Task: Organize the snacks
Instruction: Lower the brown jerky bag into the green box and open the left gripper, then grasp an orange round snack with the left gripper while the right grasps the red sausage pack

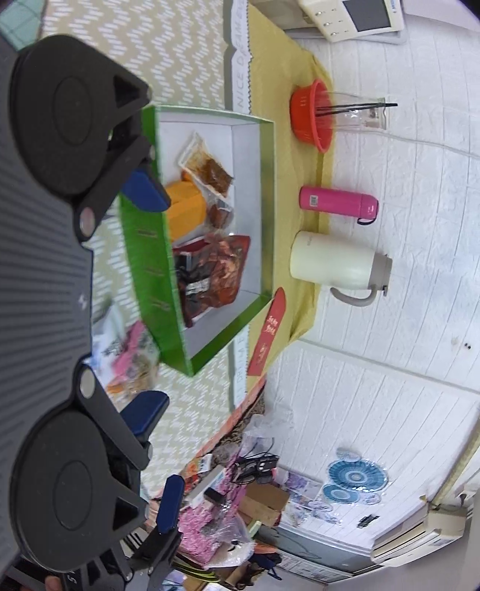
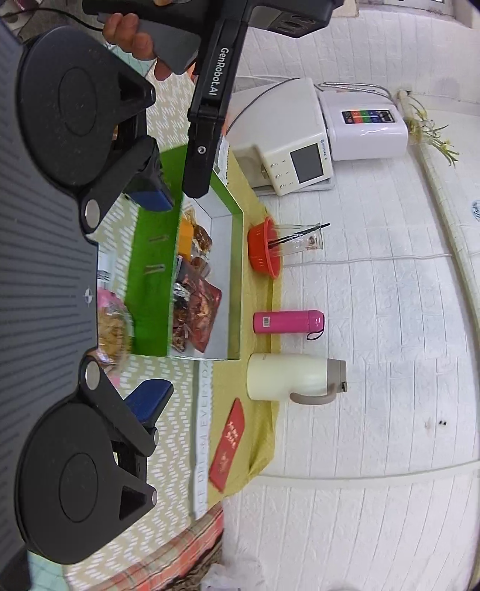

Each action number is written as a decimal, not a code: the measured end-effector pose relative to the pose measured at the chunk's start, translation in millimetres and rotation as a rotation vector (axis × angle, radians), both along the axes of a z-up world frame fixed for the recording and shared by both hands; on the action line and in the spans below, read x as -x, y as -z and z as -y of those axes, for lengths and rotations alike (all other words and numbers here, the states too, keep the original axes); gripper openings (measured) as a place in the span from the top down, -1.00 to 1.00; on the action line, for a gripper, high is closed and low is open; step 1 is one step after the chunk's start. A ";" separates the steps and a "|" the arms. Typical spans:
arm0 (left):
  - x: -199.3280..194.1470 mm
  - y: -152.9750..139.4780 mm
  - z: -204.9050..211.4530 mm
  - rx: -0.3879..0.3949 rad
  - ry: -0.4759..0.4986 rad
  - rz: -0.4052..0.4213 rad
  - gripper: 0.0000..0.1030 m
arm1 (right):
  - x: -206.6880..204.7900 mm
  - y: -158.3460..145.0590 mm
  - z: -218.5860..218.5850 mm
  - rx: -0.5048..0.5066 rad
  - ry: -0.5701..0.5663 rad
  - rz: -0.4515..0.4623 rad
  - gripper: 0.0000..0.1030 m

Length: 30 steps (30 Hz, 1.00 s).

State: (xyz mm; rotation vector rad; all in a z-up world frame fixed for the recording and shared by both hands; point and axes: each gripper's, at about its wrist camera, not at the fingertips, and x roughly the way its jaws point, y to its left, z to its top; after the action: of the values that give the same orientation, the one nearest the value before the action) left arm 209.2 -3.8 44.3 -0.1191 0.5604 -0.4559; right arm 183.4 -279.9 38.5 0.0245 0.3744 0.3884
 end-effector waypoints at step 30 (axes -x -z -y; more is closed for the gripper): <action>1.0 44.2 58.5 0.001 0.202 -0.113 -0.99 | 39.6 87.7 20.8 0.047 0.314 -0.187 -0.69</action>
State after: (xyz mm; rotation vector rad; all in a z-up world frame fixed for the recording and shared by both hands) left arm 208.2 -62.3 0.1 -0.0899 0.6861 -0.6487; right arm 143.8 -300.7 -49.2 0.0729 0.5554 0.0664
